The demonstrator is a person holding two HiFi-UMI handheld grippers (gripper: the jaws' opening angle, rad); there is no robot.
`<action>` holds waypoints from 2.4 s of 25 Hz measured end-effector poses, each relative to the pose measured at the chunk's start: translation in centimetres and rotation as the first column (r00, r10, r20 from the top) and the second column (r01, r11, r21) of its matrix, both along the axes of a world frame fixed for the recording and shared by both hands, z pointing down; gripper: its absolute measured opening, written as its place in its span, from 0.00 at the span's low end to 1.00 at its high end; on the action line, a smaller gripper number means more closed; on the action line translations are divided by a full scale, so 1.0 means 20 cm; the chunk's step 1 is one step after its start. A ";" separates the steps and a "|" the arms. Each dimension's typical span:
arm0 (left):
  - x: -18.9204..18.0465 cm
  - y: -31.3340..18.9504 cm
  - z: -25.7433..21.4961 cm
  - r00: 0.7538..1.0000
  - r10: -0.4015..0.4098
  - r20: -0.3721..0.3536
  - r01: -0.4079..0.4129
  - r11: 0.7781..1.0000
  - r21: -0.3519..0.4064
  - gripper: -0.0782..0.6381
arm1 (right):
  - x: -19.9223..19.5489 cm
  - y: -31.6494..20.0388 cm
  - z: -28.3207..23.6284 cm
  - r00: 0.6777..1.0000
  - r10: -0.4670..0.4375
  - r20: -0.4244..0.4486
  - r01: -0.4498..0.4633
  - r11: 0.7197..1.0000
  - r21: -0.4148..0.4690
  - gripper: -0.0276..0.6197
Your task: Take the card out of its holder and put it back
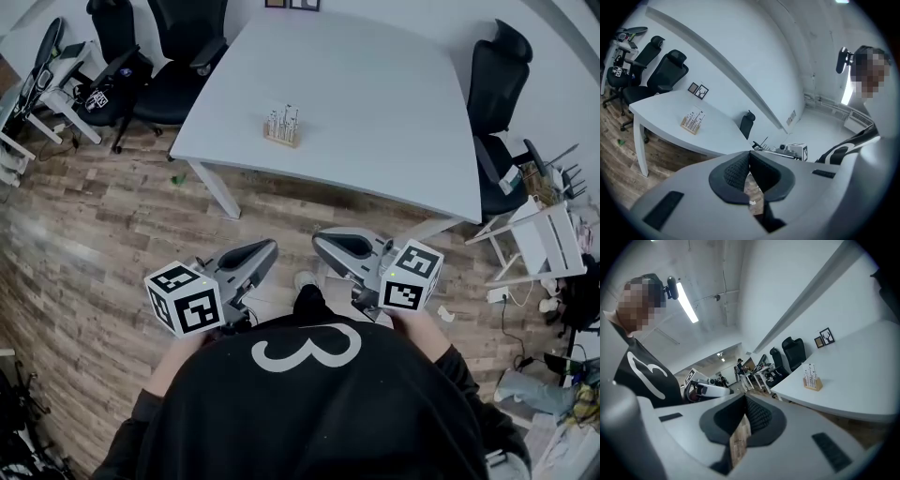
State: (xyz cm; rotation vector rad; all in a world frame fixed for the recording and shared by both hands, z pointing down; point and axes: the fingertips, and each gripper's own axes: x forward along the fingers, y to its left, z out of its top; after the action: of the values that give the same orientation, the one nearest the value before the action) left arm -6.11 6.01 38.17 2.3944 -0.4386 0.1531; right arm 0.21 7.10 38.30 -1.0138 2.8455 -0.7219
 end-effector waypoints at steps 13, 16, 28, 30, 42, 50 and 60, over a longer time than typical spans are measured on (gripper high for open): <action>0.24 -0.55 0.04 0.999 -0.053 -0.011 0.053 0.998 -0.032 0.13 | 0.23 -0.59 0.03 1.000 -0.025 -0.019 0.024 1.000 -0.015 0.06; 0.28 -0.65 0.05 0.998 -0.069 -0.008 0.068 0.997 -0.035 0.13 | 0.27 -0.70 0.04 0.999 -0.028 -0.023 0.028 0.999 -0.016 0.06; 0.36 -1.00 0.06 0.990 -0.141 -0.015 0.140 0.990 -0.033 0.13 | 0.37 -1.10 0.07 0.997 -0.060 -0.052 0.059 0.998 -0.020 0.06; 0.36 -1.03 0.07 0.989 -0.149 -0.014 0.148 0.988 -0.037 0.13 | 0.38 -1.15 0.08 0.997 -0.052 -0.056 0.051 0.998 -0.022 0.06; 0.30 -1.17 0.14 0.976 -0.219 0.018 0.219 0.974 -0.062 0.13 | 0.43 -1.46 0.28 0.978 -0.006 -0.206 0.008 1.000 0.009 0.24; 0.20 -1.20 0.15 0.961 -0.274 0.033 0.276 0.959 -0.059 0.13 | 0.34 -1.56 0.46 0.963 -0.038 -0.266 0.036 0.999 -0.010 0.26; 0.12 -1.21 0.16 0.948 -0.314 0.046 0.316 0.946 -0.065 0.13 | 0.26 -1.62 0.55 0.956 -0.041 -0.289 0.037 0.999 -0.022 0.20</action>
State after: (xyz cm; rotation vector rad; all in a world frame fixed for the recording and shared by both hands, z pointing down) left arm -3.67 -18.18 41.42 2.2197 -0.8113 0.0645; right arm 5.32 -25.22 49.33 -1.1571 3.1187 -0.6484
